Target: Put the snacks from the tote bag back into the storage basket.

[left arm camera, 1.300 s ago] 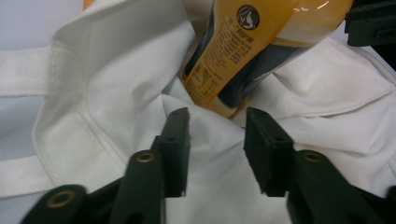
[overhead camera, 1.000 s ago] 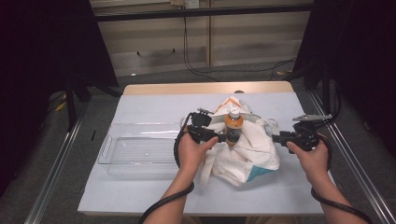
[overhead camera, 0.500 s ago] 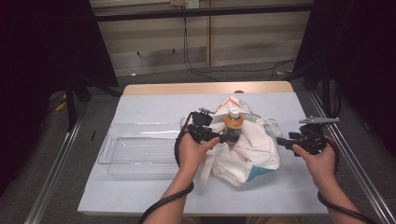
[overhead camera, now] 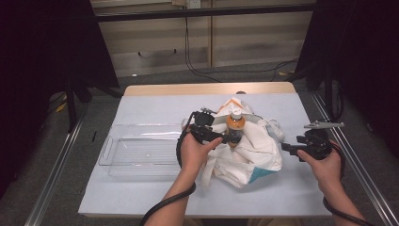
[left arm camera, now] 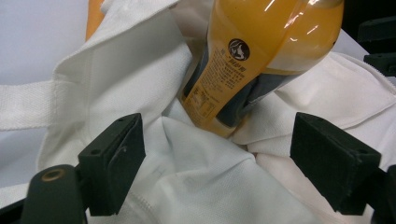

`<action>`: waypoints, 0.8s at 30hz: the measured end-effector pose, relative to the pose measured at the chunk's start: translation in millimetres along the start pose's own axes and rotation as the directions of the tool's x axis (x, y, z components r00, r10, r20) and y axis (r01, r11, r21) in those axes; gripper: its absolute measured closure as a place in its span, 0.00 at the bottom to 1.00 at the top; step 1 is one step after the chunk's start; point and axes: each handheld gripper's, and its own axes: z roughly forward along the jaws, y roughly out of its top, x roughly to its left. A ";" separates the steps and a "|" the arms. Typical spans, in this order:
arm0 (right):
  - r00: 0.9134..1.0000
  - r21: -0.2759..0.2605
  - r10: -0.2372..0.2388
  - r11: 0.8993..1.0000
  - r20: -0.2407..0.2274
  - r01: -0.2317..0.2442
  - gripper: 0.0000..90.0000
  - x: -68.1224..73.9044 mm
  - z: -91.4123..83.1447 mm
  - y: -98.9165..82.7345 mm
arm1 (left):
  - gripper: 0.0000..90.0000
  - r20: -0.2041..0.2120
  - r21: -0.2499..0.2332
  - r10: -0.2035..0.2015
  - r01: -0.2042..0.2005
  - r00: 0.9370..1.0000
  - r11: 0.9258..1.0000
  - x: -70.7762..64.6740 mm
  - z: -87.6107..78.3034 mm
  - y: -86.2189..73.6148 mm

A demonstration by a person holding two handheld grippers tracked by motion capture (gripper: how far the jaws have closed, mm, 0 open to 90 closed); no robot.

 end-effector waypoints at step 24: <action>1.000 0.012 0.022 1.000 -0.011 -0.022 0.05 -4.5 2.5 -17.3 | 0.13 0.011 -0.035 0.023 -0.022 1.000 0.999 -4.1 -2.0 10.5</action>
